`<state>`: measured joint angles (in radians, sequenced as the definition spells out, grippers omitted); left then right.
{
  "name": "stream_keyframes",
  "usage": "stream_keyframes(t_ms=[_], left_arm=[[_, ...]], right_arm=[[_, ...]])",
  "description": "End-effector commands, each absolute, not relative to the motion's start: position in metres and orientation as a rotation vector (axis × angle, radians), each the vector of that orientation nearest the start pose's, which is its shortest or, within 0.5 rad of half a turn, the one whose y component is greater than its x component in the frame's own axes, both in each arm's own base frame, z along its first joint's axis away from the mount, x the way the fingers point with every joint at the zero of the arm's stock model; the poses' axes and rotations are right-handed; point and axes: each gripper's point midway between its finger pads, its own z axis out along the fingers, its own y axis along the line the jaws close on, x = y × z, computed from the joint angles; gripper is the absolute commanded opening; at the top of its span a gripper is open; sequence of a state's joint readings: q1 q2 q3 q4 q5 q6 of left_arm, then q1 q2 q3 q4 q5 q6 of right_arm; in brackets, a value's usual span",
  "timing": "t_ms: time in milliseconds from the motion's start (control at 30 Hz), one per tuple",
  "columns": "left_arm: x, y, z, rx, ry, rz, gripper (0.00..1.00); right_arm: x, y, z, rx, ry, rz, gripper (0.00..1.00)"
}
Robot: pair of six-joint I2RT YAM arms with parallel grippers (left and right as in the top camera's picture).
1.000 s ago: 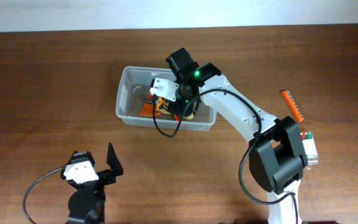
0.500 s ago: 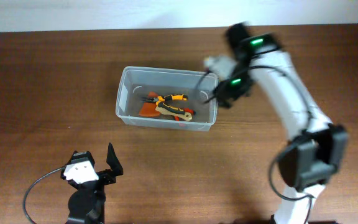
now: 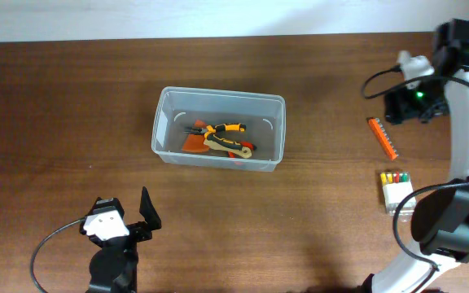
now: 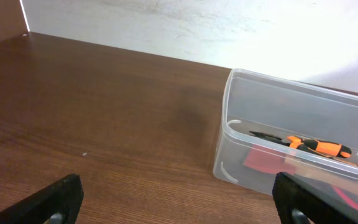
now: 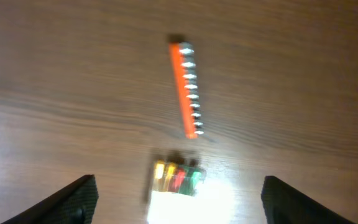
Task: Pack container
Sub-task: 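Lower the right gripper and grasp the orange screwdriver bit holder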
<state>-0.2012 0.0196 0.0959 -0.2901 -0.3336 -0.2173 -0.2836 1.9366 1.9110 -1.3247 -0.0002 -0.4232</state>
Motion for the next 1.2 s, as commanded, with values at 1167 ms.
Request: stream_keyframes(t_ms=[1167], left_arm=[[0.233,0.01,0.147,-0.244,1.754,0.001,0.99]], right_arm=[[0.401,-0.129,-0.012,-0.294,3.023,0.011,0.63]])
